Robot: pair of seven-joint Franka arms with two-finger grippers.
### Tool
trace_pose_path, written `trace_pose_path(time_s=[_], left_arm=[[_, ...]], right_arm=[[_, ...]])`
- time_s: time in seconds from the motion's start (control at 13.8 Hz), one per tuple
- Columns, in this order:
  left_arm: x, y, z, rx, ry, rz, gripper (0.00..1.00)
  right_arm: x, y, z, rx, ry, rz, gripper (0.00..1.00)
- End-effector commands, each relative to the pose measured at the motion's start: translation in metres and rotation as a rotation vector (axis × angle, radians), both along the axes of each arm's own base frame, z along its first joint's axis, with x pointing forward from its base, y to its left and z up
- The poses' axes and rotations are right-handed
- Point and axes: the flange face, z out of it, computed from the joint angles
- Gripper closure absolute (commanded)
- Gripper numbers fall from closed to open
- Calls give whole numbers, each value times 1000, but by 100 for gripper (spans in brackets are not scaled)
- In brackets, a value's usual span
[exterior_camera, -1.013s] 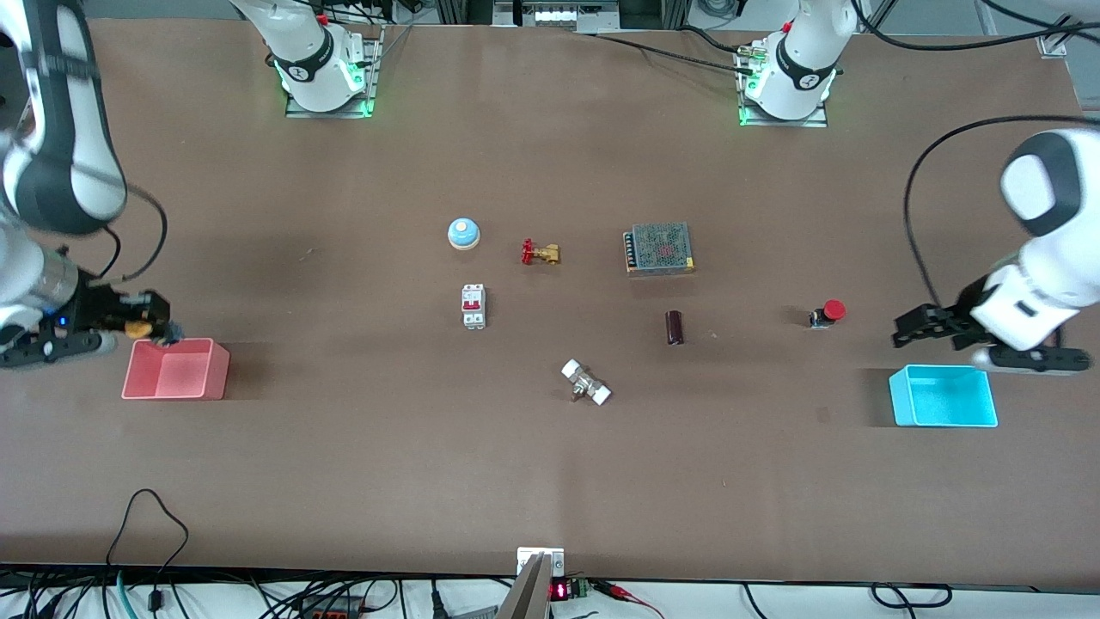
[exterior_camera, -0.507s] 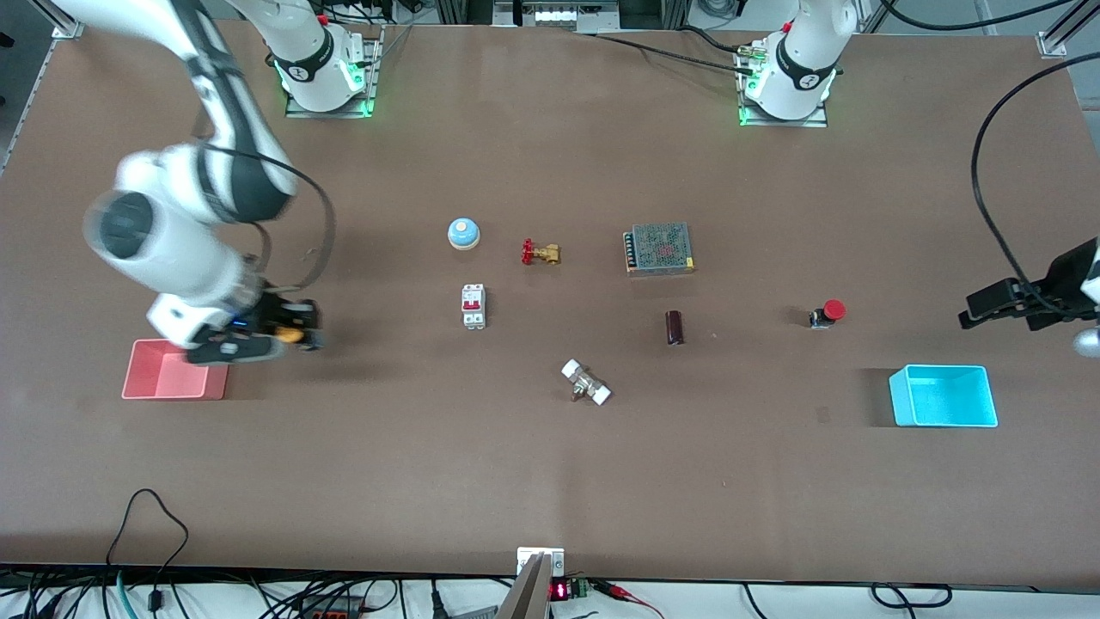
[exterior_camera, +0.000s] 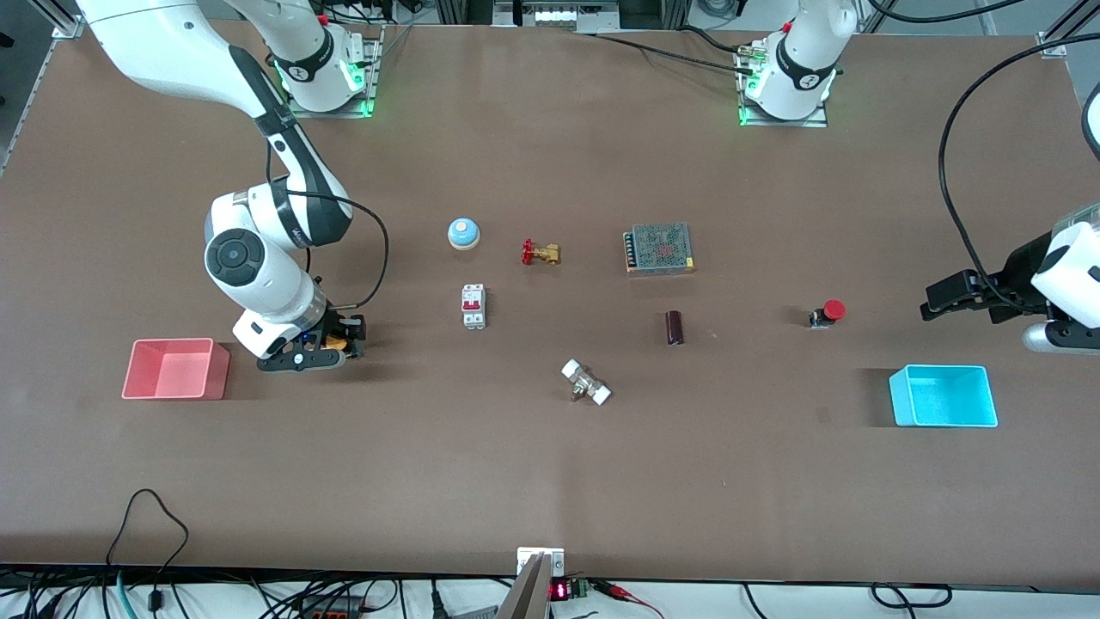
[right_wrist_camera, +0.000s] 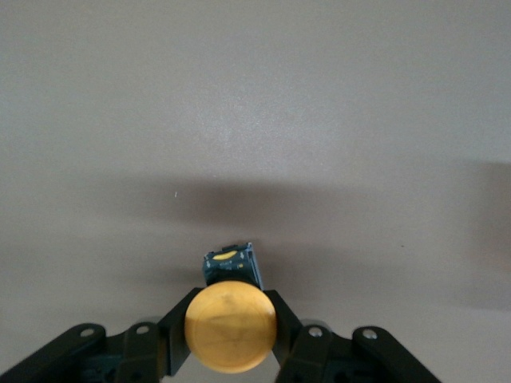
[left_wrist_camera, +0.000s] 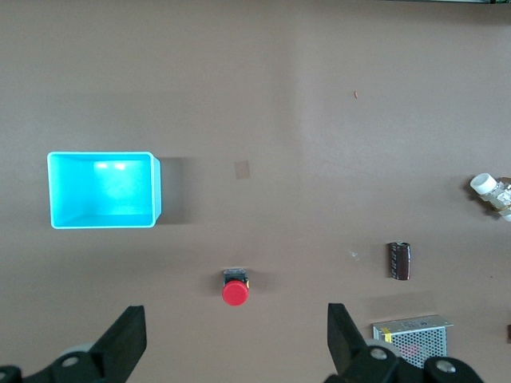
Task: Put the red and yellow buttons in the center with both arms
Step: 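Carry the yellow button toward the table middle with the right gripper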
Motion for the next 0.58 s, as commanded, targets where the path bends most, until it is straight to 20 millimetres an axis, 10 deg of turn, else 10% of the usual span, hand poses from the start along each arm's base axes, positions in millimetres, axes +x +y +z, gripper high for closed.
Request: trace_pose_path(time_s=[0.0, 0.51], left_arm=[[-9, -3, 11, 13, 1, 9, 0], [-9, 18, 5, 10, 2, 51, 0]], right_arm=[[0, 2, -3, -21, -13, 2, 66], [0, 3, -20, -26, -12, 19, 66]])
